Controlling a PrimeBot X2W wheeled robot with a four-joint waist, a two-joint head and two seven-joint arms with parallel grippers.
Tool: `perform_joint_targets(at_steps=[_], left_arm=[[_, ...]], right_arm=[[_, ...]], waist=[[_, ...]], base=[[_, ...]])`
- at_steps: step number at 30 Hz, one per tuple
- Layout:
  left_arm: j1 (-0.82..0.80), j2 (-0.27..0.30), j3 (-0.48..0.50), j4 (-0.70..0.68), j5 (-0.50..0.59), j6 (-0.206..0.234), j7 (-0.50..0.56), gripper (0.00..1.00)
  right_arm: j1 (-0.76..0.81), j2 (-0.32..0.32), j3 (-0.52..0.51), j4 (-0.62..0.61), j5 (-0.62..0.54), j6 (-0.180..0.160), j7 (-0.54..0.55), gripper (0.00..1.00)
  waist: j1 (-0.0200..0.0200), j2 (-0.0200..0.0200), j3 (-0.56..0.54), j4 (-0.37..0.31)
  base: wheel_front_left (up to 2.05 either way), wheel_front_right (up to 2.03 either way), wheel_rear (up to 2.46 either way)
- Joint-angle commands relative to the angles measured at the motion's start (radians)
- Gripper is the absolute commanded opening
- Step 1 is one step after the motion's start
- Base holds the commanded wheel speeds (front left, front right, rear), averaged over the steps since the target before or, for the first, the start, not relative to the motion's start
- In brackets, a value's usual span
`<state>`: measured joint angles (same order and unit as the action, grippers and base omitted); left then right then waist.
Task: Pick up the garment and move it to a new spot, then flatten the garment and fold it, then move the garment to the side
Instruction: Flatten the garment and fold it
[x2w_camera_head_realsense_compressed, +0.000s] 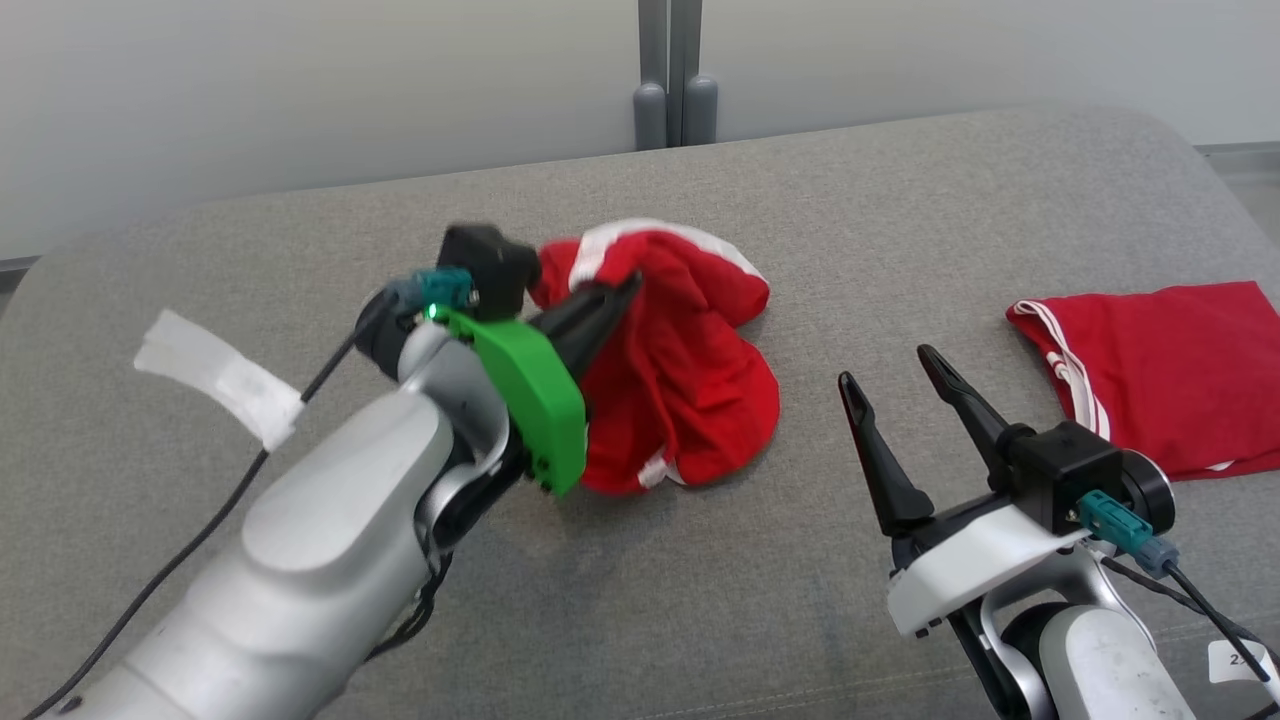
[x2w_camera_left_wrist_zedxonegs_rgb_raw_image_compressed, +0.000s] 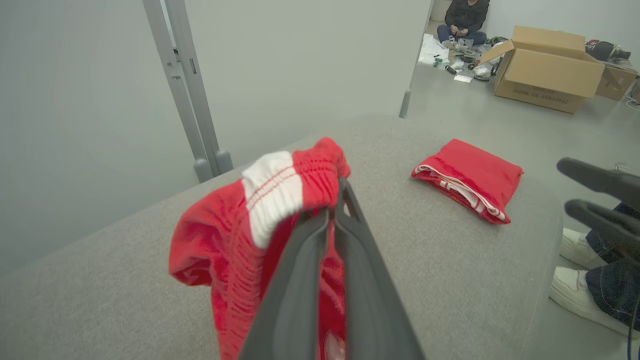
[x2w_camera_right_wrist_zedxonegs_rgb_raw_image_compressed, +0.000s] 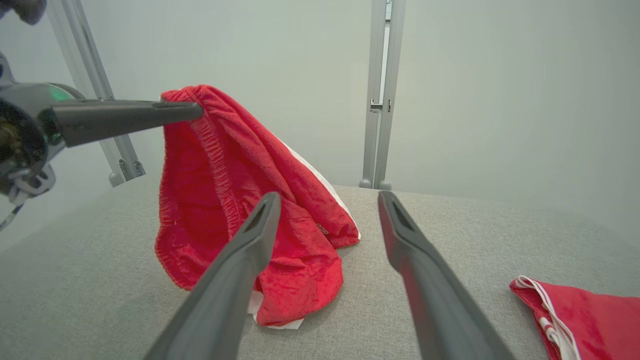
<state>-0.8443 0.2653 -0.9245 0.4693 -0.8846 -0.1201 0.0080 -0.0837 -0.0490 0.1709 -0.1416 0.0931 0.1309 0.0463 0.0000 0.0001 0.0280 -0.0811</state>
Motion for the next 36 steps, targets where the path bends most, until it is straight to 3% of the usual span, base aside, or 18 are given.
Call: perform_joint_targets(at_steps=[1, 8, 15, 16, 17, 25, 36], left_arm=[[0.029, 0.028, -0.015, -0.016, -0.007, -0.003, 0.010, 0.00], [0.257, 0.201, -0.137, -0.144, -0.076, -0.010, 0.079, 0.00], [0.349, 0.281, -0.154, -0.145, -0.095, 0.020, 0.088, 0.00], [0.356, 0.281, -0.153, -0.135, -0.096, 0.031, 0.086, 0.57], [0.361, 0.279, -0.151, -0.124, -0.099, 0.040, 0.085, 1.00], [0.392, 0.263, -0.123, -0.065, -0.142, 0.115, 0.091, 1.00], [0.514, 0.292, 0.033, -0.152, -0.230, 0.271, -0.111, 1.00]], right_arm=[[0.013, -0.003, -0.002, -0.005, -0.007, 0.000, 0.002, 1.00], [0.022, -0.003, -0.018, -0.018, -0.021, 0.000, 0.014, 1.00], [0.027, -0.003, -0.011, -0.020, -0.023, 0.000, 0.022, 1.00], [0.025, -0.003, -0.008, -0.020, -0.021, 0.000, 0.023, 1.00], [0.024, -0.003, -0.006, -0.019, -0.020, 0.000, 0.023, 1.00], [0.025, -0.003, -0.016, -0.012, -0.025, 0.000, 0.033, 1.00], [0.055, -0.003, -0.053, 0.008, -0.026, 0.000, 0.041, 1.00]], waist=[[0.0000, -0.0001, 0.001, 0.002], [0.0000, -0.0001, 0.009, 0.031], [0.0000, -0.0001, 0.005, 0.060], [0.0000, -0.0001, 0.005, 0.062], [0.0000, -0.0001, 0.003, 0.063], [0.0000, -0.0001, -0.004, 0.070], [0.0000, -0.0001, -0.035, 0.085]], base=[[0.00, 0.00, 0.00], [0.00, 0.00, 0.00], [0.00, 0.00, 0.00], [0.00, 0.00, 0.00], [0.00, 0.00, 0.00], [0.00, 0.00, 0.00], [0.00, 0.00, 0.00]])
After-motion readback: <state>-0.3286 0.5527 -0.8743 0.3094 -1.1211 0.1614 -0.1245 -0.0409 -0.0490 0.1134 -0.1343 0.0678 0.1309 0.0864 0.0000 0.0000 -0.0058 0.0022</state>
